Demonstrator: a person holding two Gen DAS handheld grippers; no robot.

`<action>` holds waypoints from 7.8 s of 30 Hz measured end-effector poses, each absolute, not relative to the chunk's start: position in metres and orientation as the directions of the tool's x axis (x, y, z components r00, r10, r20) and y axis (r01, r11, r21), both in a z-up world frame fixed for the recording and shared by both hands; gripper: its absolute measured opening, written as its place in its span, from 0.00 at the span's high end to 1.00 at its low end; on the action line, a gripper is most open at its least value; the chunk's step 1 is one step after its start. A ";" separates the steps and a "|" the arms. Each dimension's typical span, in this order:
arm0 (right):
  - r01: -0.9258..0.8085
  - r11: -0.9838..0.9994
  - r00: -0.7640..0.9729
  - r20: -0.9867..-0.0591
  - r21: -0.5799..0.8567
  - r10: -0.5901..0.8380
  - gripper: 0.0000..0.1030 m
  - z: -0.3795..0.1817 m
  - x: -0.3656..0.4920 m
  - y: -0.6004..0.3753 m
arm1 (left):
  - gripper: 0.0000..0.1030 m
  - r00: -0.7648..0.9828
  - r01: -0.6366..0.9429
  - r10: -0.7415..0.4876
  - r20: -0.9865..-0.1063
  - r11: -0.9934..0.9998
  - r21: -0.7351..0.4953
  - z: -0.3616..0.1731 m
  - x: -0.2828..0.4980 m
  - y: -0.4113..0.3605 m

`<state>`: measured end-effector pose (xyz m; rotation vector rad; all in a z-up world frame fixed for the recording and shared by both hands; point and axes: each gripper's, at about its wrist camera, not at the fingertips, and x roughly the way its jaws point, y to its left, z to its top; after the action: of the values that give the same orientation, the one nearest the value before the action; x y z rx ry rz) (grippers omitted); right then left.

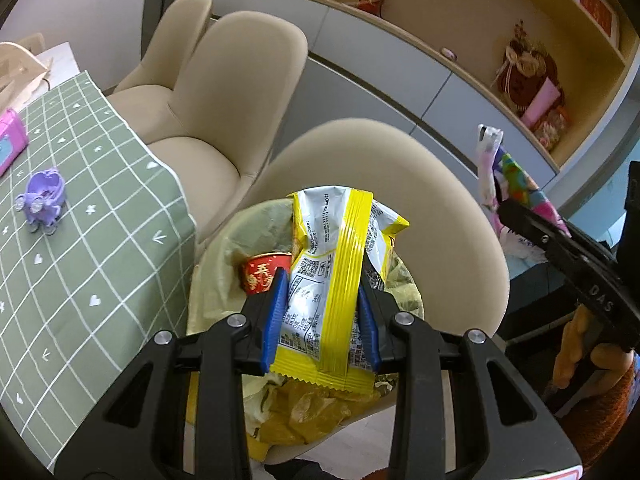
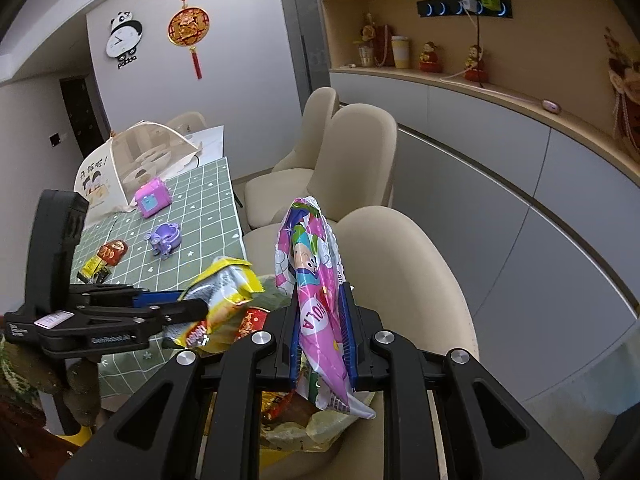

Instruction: Collect trash

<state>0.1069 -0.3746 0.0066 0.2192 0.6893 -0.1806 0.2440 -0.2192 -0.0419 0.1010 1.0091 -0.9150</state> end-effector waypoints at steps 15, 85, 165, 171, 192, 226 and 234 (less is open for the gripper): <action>0.222 0.959 0.742 -0.669 0.177 -0.048 0.83 -0.012 0.115 -0.371 | 0.50 0.209 0.644 -0.624 -0.753 0.667 -0.374 -0.043 0.261 -0.198; -0.295 0.933 0.515 -0.787 0.209 0.339 0.41 -0.051 0.276 -0.120 | 0.48 0.611 0.161 -0.278 -0.742 0.960 -0.227 -0.067 0.384 0.192; -0.315 0.941 0.623 -0.720 0.126 0.305 0.85 -0.021 0.324 -0.087 | 0.74 0.671 0.129 -0.284 -0.685 0.954 -0.269 -0.007 0.418 0.174; -0.306 0.948 0.683 -0.675 0.083 0.280 0.85 0.008 0.297 -0.109 | 0.74 0.697 0.204 -0.334 -0.635 0.941 -0.272 0.024 0.376 0.137; -0.007 1.000 0.807 -0.590 0.013 0.013 0.85 0.057 0.163 -0.262 | 0.74 0.544 0.519 -0.592 -0.594 0.794 -0.316 0.039 0.280 -0.058; 0.226 0.964 0.760 -0.645 0.141 -0.083 0.85 0.011 0.112 -0.356 | 0.54 0.257 0.638 -0.632 -0.731 0.679 -0.363 -0.043 0.259 -0.188; 0.157 0.978 0.728 -0.685 0.135 -0.022 0.85 -0.019 0.143 -0.326 | 0.53 0.329 0.581 -0.611 -0.720 0.732 -0.355 -0.032 0.265 -0.131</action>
<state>0.1428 -0.3264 -0.0192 0.1888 0.7502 -0.0996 0.2645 -0.1308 -0.0316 -0.0355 0.9583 -0.7793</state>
